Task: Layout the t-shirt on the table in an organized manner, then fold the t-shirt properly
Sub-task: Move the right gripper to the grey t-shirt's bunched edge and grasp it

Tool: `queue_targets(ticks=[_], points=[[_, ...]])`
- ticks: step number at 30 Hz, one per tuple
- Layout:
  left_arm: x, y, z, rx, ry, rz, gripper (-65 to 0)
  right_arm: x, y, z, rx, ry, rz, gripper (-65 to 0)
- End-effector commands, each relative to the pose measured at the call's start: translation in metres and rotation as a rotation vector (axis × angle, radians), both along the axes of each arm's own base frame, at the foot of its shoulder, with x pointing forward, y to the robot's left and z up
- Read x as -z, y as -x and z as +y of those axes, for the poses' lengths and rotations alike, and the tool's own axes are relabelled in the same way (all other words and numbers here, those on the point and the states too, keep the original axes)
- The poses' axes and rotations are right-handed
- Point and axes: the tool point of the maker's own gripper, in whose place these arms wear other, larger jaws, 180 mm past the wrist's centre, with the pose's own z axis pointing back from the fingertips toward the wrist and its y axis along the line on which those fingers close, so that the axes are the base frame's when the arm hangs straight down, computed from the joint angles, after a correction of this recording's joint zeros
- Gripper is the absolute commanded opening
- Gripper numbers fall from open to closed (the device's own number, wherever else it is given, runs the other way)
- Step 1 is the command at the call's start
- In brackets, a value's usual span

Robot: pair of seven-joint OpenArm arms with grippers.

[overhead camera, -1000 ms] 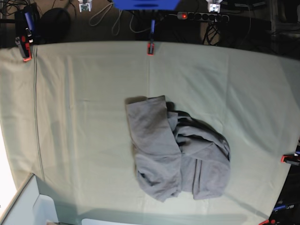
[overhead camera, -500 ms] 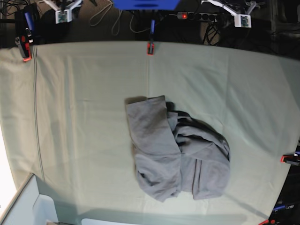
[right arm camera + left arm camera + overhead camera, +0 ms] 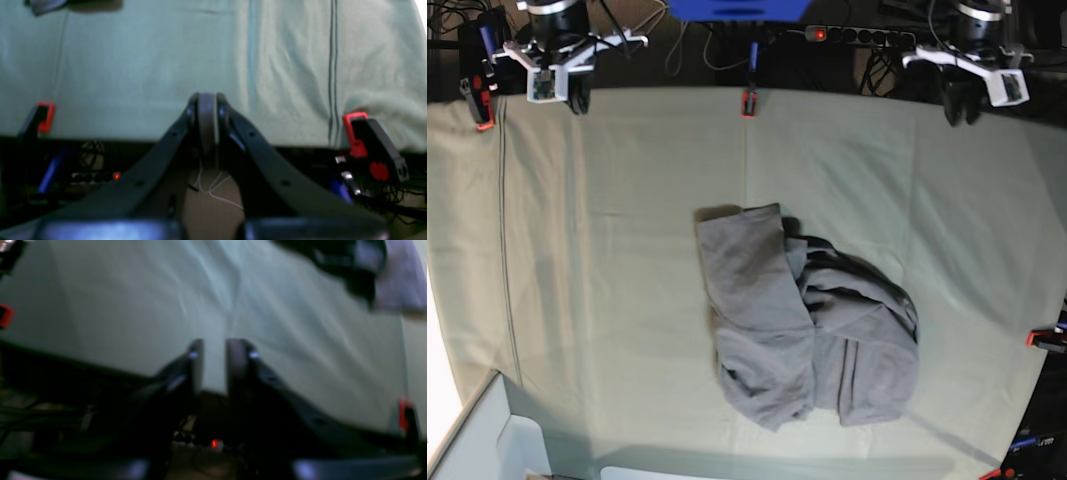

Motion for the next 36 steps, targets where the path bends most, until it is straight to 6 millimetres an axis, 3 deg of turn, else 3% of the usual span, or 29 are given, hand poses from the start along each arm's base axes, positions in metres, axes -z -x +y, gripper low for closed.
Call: queue_targets(ticks=[1, 4, 10, 13, 20, 25, 27, 31, 36], points=[[-0.012, -0.009, -0.003, 0.014, -0.001, -0.051, -44.3, -0.009, -0.004, 0.0, -0.002, 0.002, -0.035, -65.0], [-0.018, -0.022, -0.004, 0.018, 0.0, -0.089, -37.9, -0.011, -0.015, 0.006, 0.004, -0.018, -0.061, -62.1], [-0.02, -0.049, -0.011, 0.032, 0.014, -0.145, -31.6, -0.002, -0.03, 0.023, -0.029, -0.053, 0.002, -41.5], [-0.011, -0.066, -0.018, 0.05, 0.035, -0.141, -31.3, -0.003, -0.035, 0.024, -0.024, -0.057, 0.0, -35.5], [-0.003, -0.138, -0.021, 0.023, 0.093, -0.123, -31.3, -0.006, -0.041, 0.023, -0.029, -0.052, -0.018, -39.2], [-0.009, -0.172, -0.024, 0.031, 0.114, -0.115, -31.3, -0.009, -0.05, 0.024, -0.031, -0.054, -0.038, -38.7], [-0.007, -0.176, -0.025, 0.036, 0.119, -0.095, -31.3, -0.013, -0.061, 0.027, -0.036, -0.057, -0.065, -37.5], [0.002, -0.166, -0.019, 0.035, 0.1, -0.047, -31.3, -0.031, -0.091, 0.055, -0.119, -0.093, -0.151, -33.1], [0.016, -0.135, 0.018, -0.024, 0.047, 0.011, -31.3, -0.04, -0.12, 0.103, -0.251, -0.142, -0.215, -29.3]])
